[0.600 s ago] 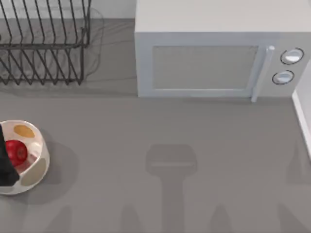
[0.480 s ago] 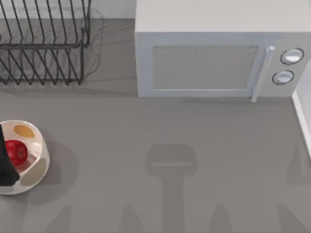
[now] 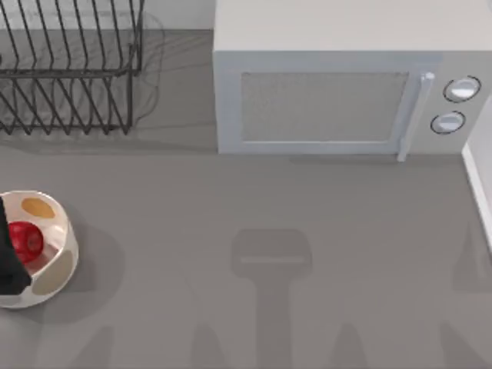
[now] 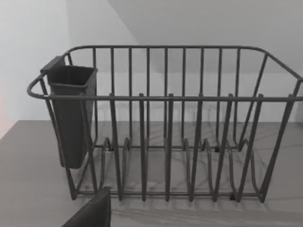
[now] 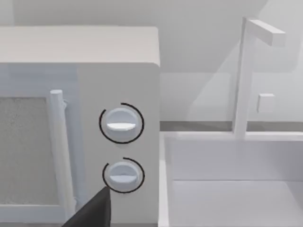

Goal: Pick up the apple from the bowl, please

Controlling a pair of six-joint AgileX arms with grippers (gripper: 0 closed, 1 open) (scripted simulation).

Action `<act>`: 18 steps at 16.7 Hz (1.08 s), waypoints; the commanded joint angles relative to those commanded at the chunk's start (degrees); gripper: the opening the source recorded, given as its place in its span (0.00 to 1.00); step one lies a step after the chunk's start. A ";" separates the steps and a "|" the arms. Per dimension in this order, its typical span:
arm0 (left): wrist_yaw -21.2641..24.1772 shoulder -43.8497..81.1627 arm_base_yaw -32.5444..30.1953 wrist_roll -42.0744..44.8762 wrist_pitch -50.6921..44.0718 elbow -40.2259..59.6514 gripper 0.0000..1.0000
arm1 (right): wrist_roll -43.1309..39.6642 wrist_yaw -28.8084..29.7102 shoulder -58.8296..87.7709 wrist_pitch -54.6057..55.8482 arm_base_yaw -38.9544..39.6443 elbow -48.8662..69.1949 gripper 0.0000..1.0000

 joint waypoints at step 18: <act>0.00 6.19 0.06 0.16 -5.11 5.50 1.00 | 0.00 0.00 0.00 0.00 0.00 0.00 1.00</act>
